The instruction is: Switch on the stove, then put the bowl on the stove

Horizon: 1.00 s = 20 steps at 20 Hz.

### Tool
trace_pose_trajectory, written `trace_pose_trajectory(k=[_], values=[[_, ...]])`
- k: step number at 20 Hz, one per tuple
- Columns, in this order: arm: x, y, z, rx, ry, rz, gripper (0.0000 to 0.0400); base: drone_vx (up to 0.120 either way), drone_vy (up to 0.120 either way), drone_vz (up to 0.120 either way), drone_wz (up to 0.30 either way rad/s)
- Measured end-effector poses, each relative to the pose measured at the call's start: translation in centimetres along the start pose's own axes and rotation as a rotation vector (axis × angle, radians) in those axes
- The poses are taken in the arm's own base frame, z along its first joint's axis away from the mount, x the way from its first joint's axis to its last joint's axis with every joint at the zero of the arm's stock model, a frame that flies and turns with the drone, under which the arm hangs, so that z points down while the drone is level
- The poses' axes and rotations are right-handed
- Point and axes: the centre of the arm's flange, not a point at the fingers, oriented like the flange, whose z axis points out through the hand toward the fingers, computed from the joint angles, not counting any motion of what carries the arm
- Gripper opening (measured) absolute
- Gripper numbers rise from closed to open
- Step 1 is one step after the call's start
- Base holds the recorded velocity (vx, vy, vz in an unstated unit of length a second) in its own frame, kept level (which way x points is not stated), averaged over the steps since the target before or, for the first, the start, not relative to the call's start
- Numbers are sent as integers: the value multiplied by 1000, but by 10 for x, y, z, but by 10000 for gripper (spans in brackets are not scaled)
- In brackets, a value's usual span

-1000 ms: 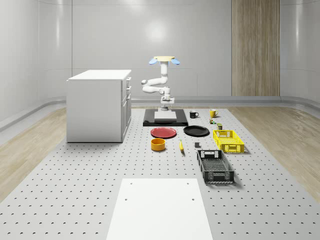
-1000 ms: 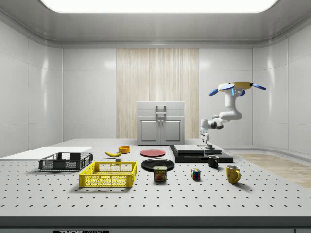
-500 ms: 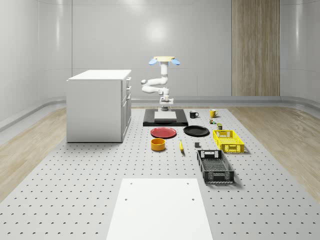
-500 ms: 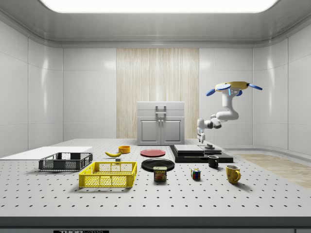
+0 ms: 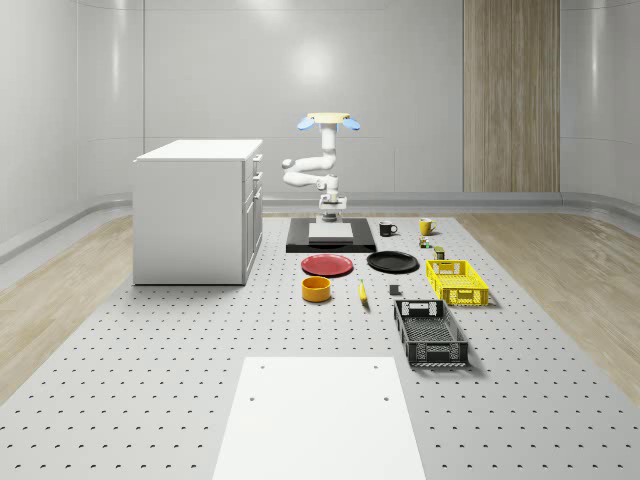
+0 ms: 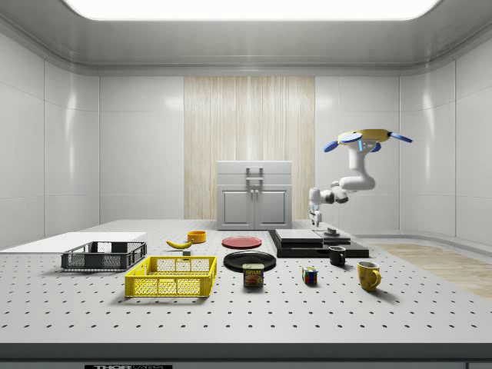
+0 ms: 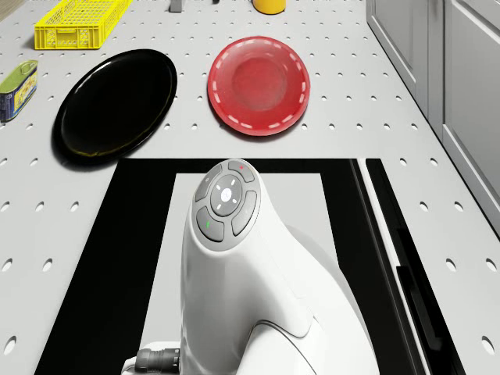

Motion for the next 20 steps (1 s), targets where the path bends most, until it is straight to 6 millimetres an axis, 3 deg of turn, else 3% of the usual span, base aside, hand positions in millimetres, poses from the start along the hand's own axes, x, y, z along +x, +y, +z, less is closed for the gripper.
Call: trace_pose_trajectory(k=[5, 20], values=[[0, 0, 0, 0, 0, 0, 400, 120, -72, 0, 0], [0, 0, 0, 0, 0, 0, 400, 120, 0, 0, 0]])
